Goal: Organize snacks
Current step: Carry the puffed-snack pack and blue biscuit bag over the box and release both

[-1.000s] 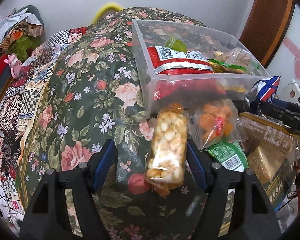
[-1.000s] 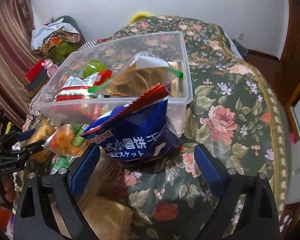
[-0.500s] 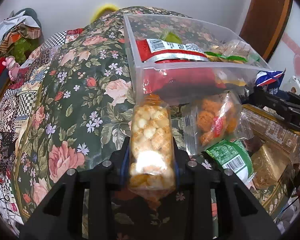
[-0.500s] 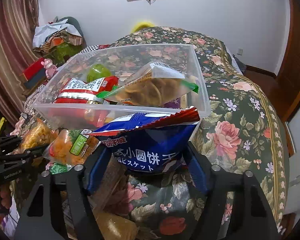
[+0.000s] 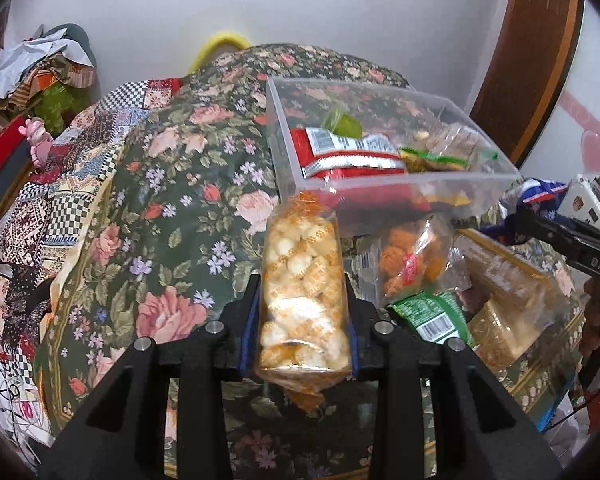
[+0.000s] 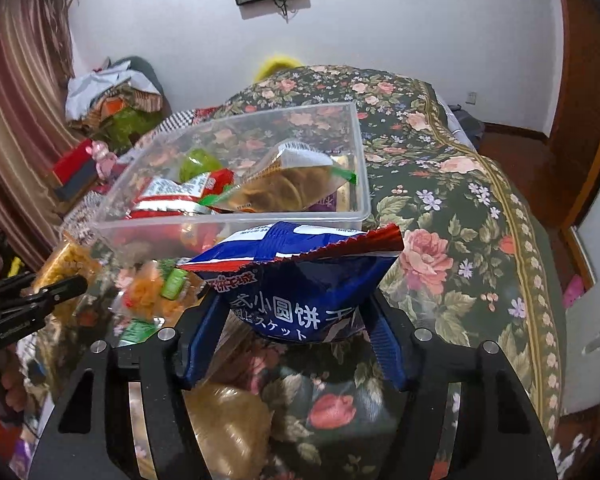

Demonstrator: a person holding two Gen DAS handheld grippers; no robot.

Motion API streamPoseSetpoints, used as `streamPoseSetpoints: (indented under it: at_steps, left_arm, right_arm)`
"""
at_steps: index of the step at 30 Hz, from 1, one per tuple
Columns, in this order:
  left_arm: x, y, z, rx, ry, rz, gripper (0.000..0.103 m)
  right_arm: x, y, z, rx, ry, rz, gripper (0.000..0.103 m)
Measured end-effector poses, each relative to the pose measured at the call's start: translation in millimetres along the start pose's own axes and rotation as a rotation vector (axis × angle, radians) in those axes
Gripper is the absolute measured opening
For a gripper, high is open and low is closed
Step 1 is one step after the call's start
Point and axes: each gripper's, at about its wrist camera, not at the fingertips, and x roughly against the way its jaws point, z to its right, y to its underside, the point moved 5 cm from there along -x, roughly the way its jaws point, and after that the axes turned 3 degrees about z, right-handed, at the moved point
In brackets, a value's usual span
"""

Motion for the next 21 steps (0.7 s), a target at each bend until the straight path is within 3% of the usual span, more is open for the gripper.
streamPoseSetpoints:
  at_steps: [13,21]
  left_arm:
    - [26.7,-33.5,-1.9,0.044,0.015,0.095,0.035]
    - [29.9,-62.5,10.4,0.032,0.045,0.149,0.035]
  right_arm:
    - [44.4,-32.3,-14.9,0.009,-0.033,0.148,0.063]
    - [40.8,-55.8,-28.5,0.015,-0.064,0.201,0.063]
